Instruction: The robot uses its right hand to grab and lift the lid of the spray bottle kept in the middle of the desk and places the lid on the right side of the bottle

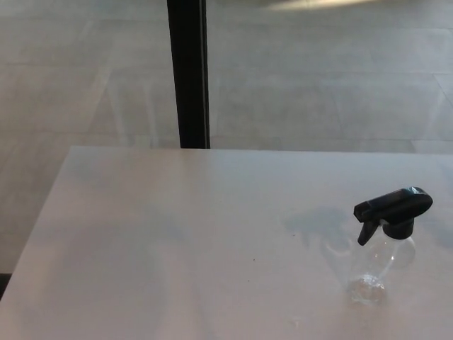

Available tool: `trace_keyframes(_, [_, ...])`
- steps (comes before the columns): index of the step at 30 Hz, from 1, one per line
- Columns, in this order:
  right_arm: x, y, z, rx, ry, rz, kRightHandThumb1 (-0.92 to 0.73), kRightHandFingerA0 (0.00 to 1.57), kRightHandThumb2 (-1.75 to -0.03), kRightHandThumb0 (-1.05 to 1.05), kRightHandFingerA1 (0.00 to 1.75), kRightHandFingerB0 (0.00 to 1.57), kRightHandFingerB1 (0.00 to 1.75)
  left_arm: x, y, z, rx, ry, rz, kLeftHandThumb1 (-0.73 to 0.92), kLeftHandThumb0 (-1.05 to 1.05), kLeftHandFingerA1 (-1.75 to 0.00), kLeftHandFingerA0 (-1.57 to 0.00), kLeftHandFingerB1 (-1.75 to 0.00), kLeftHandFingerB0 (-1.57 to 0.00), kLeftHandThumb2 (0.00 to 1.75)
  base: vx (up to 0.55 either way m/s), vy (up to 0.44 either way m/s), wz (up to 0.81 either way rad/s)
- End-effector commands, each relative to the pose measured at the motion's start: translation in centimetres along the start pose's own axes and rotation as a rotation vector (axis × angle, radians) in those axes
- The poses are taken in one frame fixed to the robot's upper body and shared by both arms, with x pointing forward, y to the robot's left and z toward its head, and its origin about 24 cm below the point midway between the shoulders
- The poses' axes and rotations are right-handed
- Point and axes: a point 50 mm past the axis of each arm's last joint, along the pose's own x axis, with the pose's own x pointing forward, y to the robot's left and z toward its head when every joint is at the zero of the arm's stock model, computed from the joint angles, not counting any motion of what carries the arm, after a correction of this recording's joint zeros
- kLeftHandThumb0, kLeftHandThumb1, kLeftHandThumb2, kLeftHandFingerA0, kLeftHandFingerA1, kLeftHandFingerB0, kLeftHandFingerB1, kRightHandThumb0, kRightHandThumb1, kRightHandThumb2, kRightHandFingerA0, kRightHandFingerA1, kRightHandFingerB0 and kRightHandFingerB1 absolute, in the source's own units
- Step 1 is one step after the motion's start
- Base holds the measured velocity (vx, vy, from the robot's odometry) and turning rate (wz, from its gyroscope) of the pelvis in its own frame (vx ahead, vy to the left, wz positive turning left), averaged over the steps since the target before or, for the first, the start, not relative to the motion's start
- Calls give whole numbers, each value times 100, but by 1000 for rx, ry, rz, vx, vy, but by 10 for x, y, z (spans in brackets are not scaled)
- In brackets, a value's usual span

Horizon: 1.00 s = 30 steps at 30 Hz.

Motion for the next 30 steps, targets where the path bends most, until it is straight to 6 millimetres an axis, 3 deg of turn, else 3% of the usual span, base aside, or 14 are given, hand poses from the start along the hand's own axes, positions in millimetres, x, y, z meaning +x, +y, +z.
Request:
trace_keyframes(1, [41,47,77,-257,-138,423,-45,1,-88,-74,38,8,23,0,-9,8,68,-72,-79,46,-105,-95,-50,-80,-27,105,0,0,0])
trace_keyframes(6, [52,65,74,-328,-136,536,-52,1,-88,-87,46,11,32,-1,-8,6,57,-67,-71,46,-105,-96,-50,-80,-26,106,0,0,0])
trace_keyframes(7, [54,73,71,-368,-132,577,-25,0,-90,-40,52,0,50,-2,-8,6,55,-71,-73,61,-102,-111,-43,-94,-23,84,0,0,0])
trace_keyframes(8, [55,77,70,-403,-134,609,-27,0,-92,-40,52,0,50,-1,-8,5,56,-68,-71,62,-103,-106,-47,-89,-25,82,0,0,0])
trace_keyframes(9, [56,81,69,-413,-133,627,-26,2,-91,-39,53,0,50,-2,-7,5,62,-65,-69,47,-105,-96,-51,-80,-27,106,0,0,0])
trace_keyframes(10, [57,87,68,-425,-131,657,-25,2,-92,-40,53,0,49,-2,-7,4,74,-65,-69,63,-105,-105,-46,-88,-24,81,0,0,0])
trace_keyframes(11, [57,89,68,-431,-130,669,-25,2,-92,-40,53,0,49,-2,-7,4,78,-69,-74,63,-105,-105,-46,-88,-24,81,0,0,0])
trace_keyframes(12, [55,93,67,-433,-124,690,-61,12,-60,-81,47,18,32,-4,-6,2,83,-65,-71,62,-105,-107,-48,-90,-26,81,0,0,0])
trace_keyframes(13, [55,97,67,-439,-119,707,-61,14,-60,-82,49,18,32,-3,-5,2,79,-58,-68,62,-105,-106,-47,-89,-25,81,0,0,0])
trace_keyframes(14, [55,101,67,-448,-113,719,-61,17,-60,-82,52,20,33,-3,-5,1,70,-55,-58,45,-105,-97,-52,-81,-30,106,0,0,0])
trace_keyframes(17, [55,108,63,-456,-105,749,-60,21,-59,-79,49,24,32,-4,-5,-1,80,-55,-61,47,-105,-96,-51,-81,-30,106,0,0,0])
trace_keyframes(18, [52,113,59,-488,-105,780,-49,18,-91,-80,54,19,43,-5,-5,-1,82,-54,-61,47,-105,-95,-51,-81,-31,106,0,0,0])
trace_keyframes(19, [51,115,57,-488,-96,802,-62,22,-59,-77,46,26,30,-5,-5,-2,82,-54,-62,46,-105,-96,-53,-82,-32,105,0,0,0])
trace_keyframes(30, [50,130,56,-594,-58,952,-66,16,-61,-83,38,25,29,-5,-4,-2,102,-60,-56,62,-103,-104,-50,-90,-35,82,0,0,0])
